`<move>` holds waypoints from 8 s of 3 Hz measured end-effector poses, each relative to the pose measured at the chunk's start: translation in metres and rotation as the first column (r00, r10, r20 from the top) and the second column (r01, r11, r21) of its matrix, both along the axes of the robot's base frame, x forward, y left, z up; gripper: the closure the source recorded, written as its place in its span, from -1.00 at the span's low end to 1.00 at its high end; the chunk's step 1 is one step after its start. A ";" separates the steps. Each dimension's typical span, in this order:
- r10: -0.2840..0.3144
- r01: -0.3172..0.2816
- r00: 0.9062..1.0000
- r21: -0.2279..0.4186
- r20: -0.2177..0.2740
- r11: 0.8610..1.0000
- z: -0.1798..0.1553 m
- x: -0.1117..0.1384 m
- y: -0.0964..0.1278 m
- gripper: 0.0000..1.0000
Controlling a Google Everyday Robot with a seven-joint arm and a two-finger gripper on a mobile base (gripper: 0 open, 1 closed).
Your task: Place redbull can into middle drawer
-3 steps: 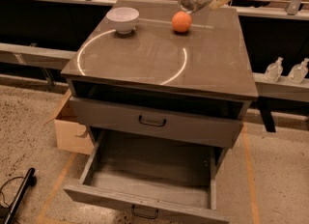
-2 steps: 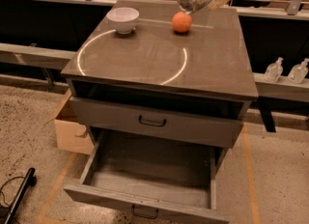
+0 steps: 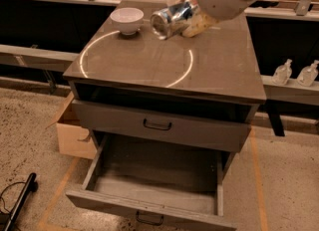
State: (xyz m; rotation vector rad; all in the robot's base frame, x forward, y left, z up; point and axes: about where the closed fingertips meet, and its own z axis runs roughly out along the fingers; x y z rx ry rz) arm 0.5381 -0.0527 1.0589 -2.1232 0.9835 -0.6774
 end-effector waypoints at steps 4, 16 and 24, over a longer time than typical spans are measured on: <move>0.046 -0.025 0.923 0.060 -0.383 0.998 -0.146 -0.105 0.137 1.00; -0.204 0.431 0.744 0.224 -0.636 0.874 -0.490 -0.042 0.033 1.00; -0.310 0.529 0.669 0.141 -0.675 0.837 -0.638 -0.032 -0.005 0.66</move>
Offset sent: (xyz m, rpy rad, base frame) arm -0.1115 0.1315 -0.1071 0.1158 0.2297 0.1665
